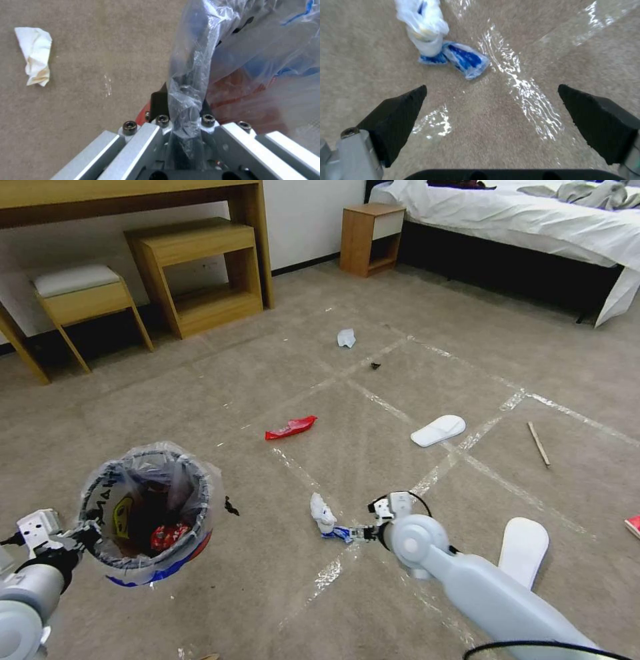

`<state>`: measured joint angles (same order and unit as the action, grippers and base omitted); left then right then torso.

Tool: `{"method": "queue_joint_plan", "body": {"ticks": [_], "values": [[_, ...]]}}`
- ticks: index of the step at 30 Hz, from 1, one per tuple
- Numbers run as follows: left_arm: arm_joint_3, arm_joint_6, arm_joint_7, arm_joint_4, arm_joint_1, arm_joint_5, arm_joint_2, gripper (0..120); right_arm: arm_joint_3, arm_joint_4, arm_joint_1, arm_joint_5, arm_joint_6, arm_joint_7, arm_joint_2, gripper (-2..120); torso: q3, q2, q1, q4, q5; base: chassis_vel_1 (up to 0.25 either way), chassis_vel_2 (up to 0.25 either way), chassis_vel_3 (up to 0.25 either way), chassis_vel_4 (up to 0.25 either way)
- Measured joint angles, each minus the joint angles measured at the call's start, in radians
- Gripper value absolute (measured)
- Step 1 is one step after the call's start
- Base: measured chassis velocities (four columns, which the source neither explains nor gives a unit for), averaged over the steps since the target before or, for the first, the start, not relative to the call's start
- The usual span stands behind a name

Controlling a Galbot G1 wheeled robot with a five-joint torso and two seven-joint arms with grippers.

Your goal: Pick up the trash bin and place the garbage on the floor into it.

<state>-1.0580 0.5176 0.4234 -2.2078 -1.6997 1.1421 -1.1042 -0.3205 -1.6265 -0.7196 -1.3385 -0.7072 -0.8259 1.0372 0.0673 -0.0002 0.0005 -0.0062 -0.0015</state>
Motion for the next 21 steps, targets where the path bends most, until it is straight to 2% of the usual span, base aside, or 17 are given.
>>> {"method": "queue_joint_plan", "body": {"ticks": [3, 5, 6, 9, 15, 17, 21], "values": [[-0.002, -0.003, 0.0, -0.005, -0.009, -0.008, -0.008, 1, -0.036, 0.073, 0.038, 0.02, -0.018, 0.017, 0.043, 100, 0.0, 0.0, 0.0, 0.0, -0.0002, 0.0, 0.0, 0.0, 0.0], [-0.003, -0.004, 0.0, -0.012, -0.017, -0.014, -0.015, 1, -0.074, 0.135, 0.074, 0.031, -0.031, 0.038, 0.098, 100, 0.0, 0.0, 0.0, 0.0, 0.0001, 0.0, 0.0, 0.0, 0.0], [-0.003, -0.004, 0.0, -0.012, -0.017, -0.014, -0.015, 1, -0.074, 0.135, 0.074, 0.031, -0.031, 0.038, 0.098, 100, 0.0, 0.0, 0.0, 0.0, 0.0001, 0.0, 0.0, 0.0, 0.0], [-0.003, -0.008, 0.0, -0.016, -0.027, -0.022, -0.025, 1, -0.126, 0.195, 0.11, 0.054, -0.036, 0.094, 0.164, 100, 0.0, 0.0, 0.0, 0.0002, 0.0, 0.0, 0.0, 0.0, 0.0], [-0.008, -0.017, -0.002, -0.017, -0.041, -0.029, -0.036, 1, -0.176, 0.254, 0.134, 0.141, -0.036, 0.159, 0.2, 100, 0.0, 0.0, 0.0, 0.0002, 0.0, 0.0, 0.0, 0.0, 0.0], [-0.014, -0.022, -0.007, -0.019, -0.046, -0.029, -0.039, 1, -0.193, 0.276, 0.141, 0.214, -0.025, 0.204, 0.197, 100, 0.0, 0.0, 0.0, 0.0001, 0.0001, 0.0, 0.0, 0.0, 0.0], [-0.019, -0.031, -0.012, -0.022, -0.052, -0.029, -0.041, 1, -0.211, 0.293, 0.157, 0.263, -0.006, 0.253, 0.181, 100, 0.0, 0.0, 0.0, -0.0002, 0.0001, 0.0, 0.0, 0.0, 0.0]]}}
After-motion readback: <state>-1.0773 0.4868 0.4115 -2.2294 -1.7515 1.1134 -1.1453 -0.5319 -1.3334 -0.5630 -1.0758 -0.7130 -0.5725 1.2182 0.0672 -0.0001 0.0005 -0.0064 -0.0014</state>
